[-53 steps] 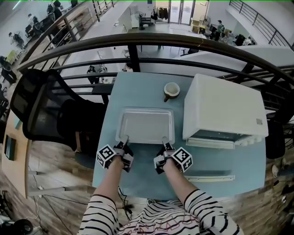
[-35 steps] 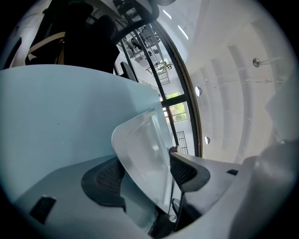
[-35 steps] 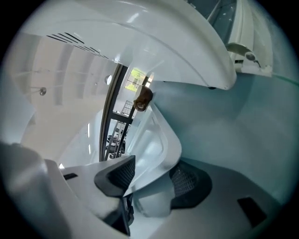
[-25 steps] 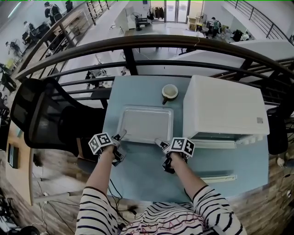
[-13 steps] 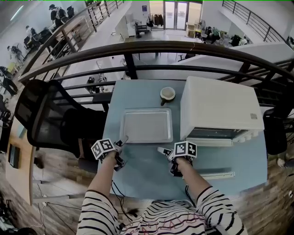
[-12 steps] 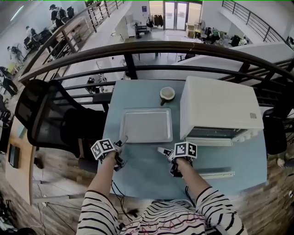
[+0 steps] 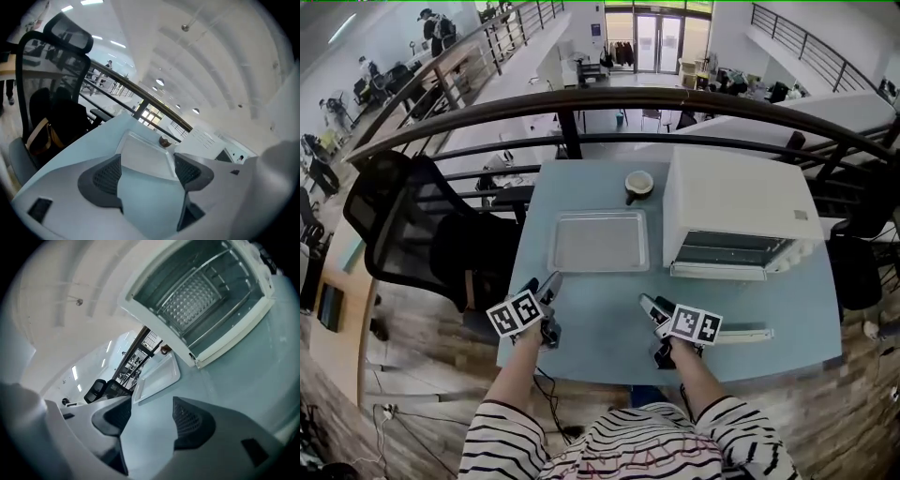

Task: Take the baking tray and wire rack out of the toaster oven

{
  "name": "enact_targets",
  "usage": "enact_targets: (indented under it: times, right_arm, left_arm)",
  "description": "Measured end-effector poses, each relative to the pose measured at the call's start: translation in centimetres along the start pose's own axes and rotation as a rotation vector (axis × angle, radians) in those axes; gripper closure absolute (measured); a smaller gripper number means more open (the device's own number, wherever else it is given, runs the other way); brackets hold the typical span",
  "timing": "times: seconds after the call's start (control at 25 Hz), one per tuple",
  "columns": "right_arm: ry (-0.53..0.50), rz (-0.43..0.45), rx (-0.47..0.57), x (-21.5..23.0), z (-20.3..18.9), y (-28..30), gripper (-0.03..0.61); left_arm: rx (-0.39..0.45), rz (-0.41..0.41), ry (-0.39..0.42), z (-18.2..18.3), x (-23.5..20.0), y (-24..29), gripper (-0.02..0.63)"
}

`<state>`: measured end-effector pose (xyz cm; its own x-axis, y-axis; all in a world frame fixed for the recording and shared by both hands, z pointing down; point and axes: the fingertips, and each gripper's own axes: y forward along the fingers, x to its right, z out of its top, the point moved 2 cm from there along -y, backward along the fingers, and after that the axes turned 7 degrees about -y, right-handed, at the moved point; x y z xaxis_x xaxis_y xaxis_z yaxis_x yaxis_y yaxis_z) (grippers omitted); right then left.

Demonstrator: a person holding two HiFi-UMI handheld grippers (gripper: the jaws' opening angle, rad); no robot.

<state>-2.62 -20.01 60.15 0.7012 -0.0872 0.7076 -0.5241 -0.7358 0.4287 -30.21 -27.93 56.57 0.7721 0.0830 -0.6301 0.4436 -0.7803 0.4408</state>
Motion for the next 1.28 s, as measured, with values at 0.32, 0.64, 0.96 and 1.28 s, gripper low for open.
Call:
enact_targets:
  times: [0.32,0.64,0.96,1.28]
  right_arm:
    - [-0.153,-0.164,0.190,1.0,-1.6,-9.7,0.313]
    - [-0.145,-0.265,0.320,3.0,-3.8,-18.4,0.355]
    - [-0.122,-0.363,0.442,5.7,-3.8,-25.7,0.410]
    - [-0.100,-0.362,0.526,8.8,1.1,-26.7,0.413]
  left_arm:
    - [-0.002,-0.138,0.251,-7.2,5.9,-6.0,0.272]
    - [-0.057,-0.300,0.413,-14.9,12.3,-9.7,0.272]
    - [-0.044,-0.414,0.408,-19.1,18.6,-10.8,0.288]
    - [-0.063,-0.469,0.442,-20.7,23.9,-7.0,0.328]
